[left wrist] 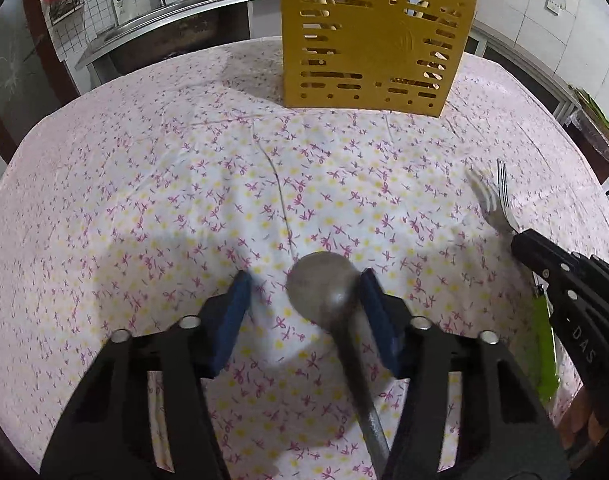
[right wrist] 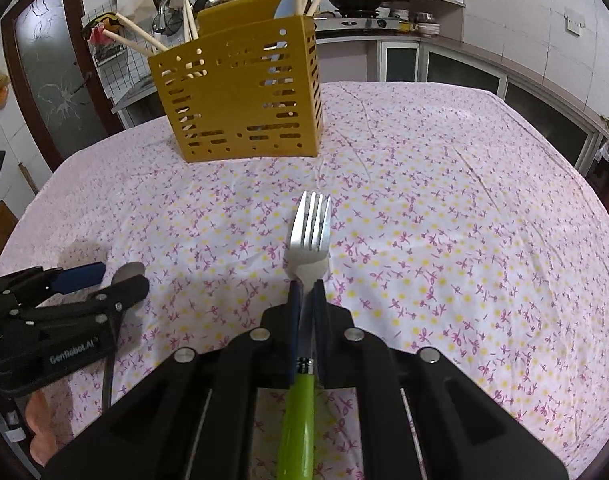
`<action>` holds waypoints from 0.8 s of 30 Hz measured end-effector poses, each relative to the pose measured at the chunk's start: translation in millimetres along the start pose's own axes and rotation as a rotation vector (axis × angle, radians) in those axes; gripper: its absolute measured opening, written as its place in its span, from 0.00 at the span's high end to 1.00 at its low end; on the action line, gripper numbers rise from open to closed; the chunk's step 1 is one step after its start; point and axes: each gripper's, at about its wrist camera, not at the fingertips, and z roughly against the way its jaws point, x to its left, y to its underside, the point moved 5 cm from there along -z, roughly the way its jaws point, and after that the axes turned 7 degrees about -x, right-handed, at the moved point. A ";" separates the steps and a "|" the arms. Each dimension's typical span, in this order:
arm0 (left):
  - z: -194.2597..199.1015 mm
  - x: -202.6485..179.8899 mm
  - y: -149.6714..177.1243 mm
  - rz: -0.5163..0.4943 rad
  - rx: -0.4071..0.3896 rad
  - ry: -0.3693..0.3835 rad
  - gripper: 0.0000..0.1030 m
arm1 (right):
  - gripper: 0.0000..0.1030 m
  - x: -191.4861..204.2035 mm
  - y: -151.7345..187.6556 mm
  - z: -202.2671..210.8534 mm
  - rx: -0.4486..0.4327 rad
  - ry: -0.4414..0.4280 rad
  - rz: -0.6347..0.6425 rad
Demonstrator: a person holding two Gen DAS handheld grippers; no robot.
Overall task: Organize utensils
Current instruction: 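Close the right tool on the green-handled fork while the left tool grasps the metal spoon, then lift the fork with the right tool while the left tool lifts the spoon toward the holder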
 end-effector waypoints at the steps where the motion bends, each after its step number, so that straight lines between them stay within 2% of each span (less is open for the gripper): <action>1: 0.4 0.3 -0.2 -0.005 -0.007 0.007 0.66 | 0.93 0.0 0.4 1.4 -0.002 -0.002 -0.002; 8: -0.3 9.3 -2.6 0.051 -0.002 0.088 0.66 | 0.93 3.6 0.8 5.5 -0.007 -0.026 -0.001; 13: 1.5 5.9 -0.5 0.026 -0.008 0.083 0.66 | 0.95 5.6 2.8 3.2 0.002 -0.017 0.008; 17: 4.5 5.6 -3.1 0.015 -0.007 0.092 0.66 | 0.95 1.2 -4.0 11.6 -0.040 -0.004 -0.010; 20: 9.8 7.8 -6.7 0.006 -0.019 0.108 0.66 | 0.95 -2.3 -2.1 5.1 -0.007 -0.039 -0.038; 24: 13.6 7.6 -11.2 -0.016 -0.030 0.117 0.66 | 0.95 2.8 -8.0 -4.3 0.025 -0.027 0.001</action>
